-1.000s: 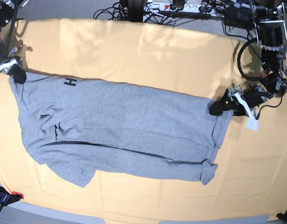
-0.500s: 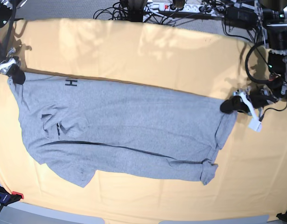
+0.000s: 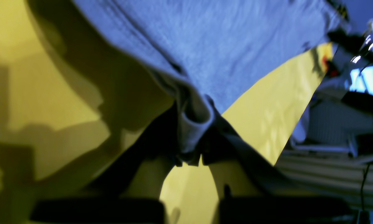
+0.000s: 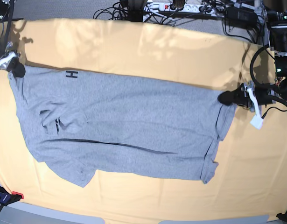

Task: Layout the t-shirt on the table in an organized manner, then fold the t-shirt properly
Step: 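Grasp the shirt's shoulder corners with both grippers and pull them apart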

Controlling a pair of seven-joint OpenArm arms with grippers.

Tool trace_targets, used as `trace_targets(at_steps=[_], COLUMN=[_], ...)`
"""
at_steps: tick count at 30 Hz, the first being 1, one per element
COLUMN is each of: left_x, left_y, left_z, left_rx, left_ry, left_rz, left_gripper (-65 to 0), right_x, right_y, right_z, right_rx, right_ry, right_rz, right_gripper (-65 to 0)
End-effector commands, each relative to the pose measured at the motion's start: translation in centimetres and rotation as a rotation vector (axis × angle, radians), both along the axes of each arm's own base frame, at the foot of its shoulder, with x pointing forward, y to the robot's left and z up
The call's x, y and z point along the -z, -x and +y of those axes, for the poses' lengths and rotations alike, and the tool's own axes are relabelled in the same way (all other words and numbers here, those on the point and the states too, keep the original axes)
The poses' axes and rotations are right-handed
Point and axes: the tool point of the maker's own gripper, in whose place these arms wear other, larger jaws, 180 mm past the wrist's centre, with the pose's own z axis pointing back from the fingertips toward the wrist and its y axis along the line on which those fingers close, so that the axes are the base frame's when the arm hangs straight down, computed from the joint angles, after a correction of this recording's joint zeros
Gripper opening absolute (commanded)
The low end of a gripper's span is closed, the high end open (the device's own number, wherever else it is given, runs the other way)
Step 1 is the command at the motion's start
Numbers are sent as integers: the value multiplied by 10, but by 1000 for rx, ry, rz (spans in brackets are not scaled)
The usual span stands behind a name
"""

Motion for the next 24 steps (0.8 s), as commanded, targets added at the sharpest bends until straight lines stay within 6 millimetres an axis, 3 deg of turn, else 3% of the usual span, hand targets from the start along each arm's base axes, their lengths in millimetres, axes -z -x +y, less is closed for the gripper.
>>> trace_targets(at_steps=[1,8,15,24], left_x=[-15,2,0,-13], left_y=[-8,27,71,77], left_z=[7,6,1,30], left_rx=[-10,36,164,201], left_ry=[0,-42,-136,-255], left_rz=[-47,11,26,36], left_gripper=[-650,-650,-650,-650], right_x=[-14,-15,1,11], right_y=[-2,20,48,64], right_z=[-4,0,1,0], right_rx=[-20,-66,-79,-101], right_ry=[42,128,129,138], right_rz=[-31,27,132,227], right_gripper=[-650,-650,-650,-650])
